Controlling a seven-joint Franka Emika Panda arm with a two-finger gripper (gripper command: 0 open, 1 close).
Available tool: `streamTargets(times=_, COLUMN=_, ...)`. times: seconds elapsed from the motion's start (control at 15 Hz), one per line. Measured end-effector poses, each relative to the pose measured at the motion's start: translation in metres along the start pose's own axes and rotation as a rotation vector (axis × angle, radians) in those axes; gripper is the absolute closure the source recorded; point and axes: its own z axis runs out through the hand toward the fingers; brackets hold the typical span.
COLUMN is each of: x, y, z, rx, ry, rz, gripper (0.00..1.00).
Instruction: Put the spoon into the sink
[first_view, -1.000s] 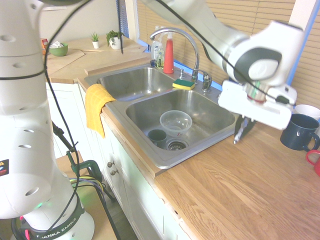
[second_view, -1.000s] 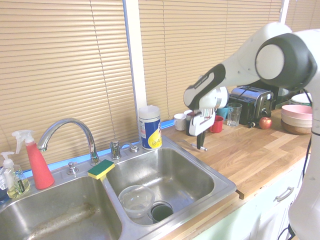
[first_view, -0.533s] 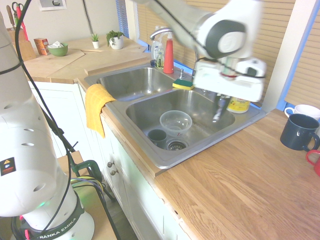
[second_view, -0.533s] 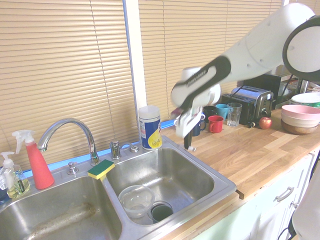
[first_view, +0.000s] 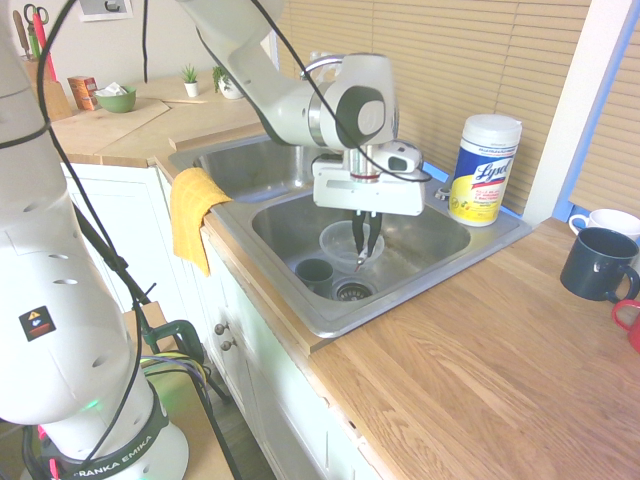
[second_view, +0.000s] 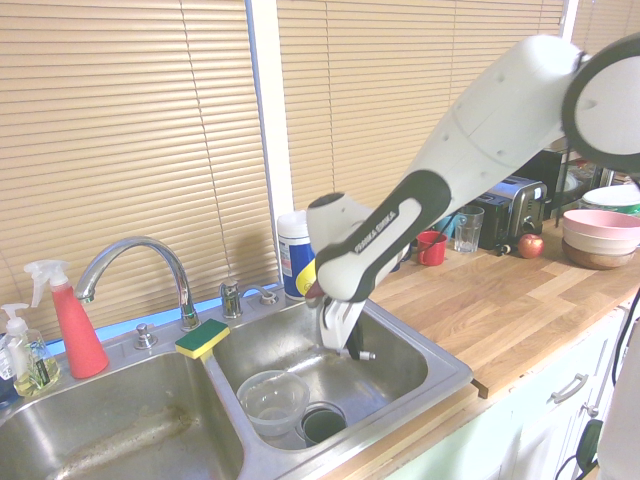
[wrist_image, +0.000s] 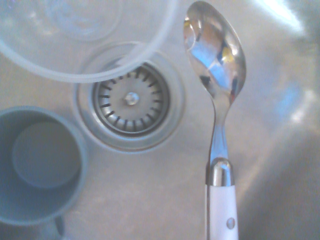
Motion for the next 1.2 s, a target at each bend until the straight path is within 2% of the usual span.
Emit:
streamTargets(times=0.4, x=0.018, y=0.0, z=0.083, rx=-0.059, ry=-0.064, rz=0.031, gripper=1.0)
streamTargets(times=0.47, x=0.018, y=0.0, z=0.093, rx=-0.066, ry=-0.069, rz=0.03, gripper=0.0)
streamTargets(times=1.2, x=0.024, y=0.001, z=0.101, rx=-0.086, ry=-0.069, rz=0.042, gripper=0.0)
